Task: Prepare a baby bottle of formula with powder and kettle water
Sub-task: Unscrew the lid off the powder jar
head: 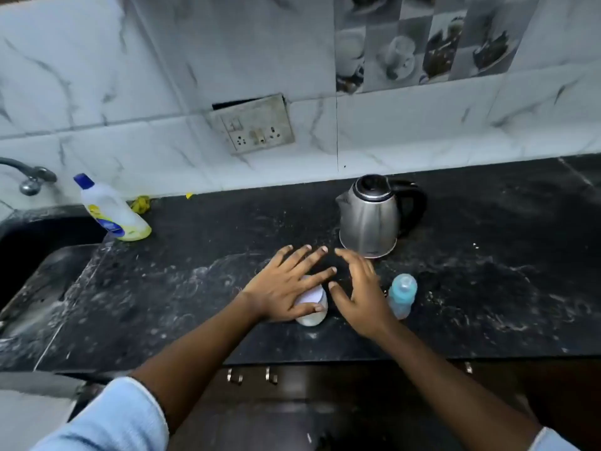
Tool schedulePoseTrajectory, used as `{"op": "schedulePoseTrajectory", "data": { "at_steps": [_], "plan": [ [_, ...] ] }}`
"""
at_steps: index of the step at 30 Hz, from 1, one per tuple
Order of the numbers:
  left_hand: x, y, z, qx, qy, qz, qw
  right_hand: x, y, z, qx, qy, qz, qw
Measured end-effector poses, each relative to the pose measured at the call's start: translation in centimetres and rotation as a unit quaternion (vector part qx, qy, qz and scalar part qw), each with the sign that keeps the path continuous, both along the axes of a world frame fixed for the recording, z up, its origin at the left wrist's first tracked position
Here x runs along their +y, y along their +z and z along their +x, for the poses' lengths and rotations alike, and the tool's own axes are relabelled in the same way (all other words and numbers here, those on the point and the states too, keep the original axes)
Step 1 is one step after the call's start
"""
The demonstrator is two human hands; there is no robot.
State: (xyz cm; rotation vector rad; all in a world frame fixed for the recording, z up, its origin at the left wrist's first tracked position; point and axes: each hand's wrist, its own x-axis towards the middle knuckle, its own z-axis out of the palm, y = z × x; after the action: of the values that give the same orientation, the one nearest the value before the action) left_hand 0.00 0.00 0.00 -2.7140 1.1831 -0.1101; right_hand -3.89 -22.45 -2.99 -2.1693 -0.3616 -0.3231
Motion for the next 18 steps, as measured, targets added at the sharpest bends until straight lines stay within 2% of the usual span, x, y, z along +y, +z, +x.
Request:
{"op": "schedulePoseTrajectory", "data": {
  "at_steps": [1,3,6,10,13,16,18],
  "plan": [
    [0.5,-0.4,0.3,0.02,-0.023,0.026,0.999,0.3,-1.5,0.0,0.063,0.013,0.041,0.997],
    [1.8,-1.3,1.0,0.019,-0.08,0.051,0.995,0.8,-3.5,-0.2,0.174,0.044,0.062,0.982],
    [3.2,-2.8,2.0,-0.004,-0.151,0.06,0.987,1.6,-6.0,0.3,0.252,0.066,0.073,0.963],
    [3.0,-2.6,3.7,-0.015,-0.227,0.034,0.973,2.3,-7.9,1.2,0.275,0.115,0.137,0.945],
    [1.9,-2.4,4.9,-0.046,-0.273,0.053,0.959,3.3,-8.6,1.2,0.286,0.134,0.16,0.935],
    [1.2,-2.4,5.7,-0.062,-0.297,0.08,0.949,3.7,-8.6,0.8,0.256,0.109,0.152,0.948],
    [0.9,-2.7,6.2,-0.067,-0.309,0.066,0.946,4.0,-8.6,0.8,0.248,0.088,0.145,0.954]
  ]
}}
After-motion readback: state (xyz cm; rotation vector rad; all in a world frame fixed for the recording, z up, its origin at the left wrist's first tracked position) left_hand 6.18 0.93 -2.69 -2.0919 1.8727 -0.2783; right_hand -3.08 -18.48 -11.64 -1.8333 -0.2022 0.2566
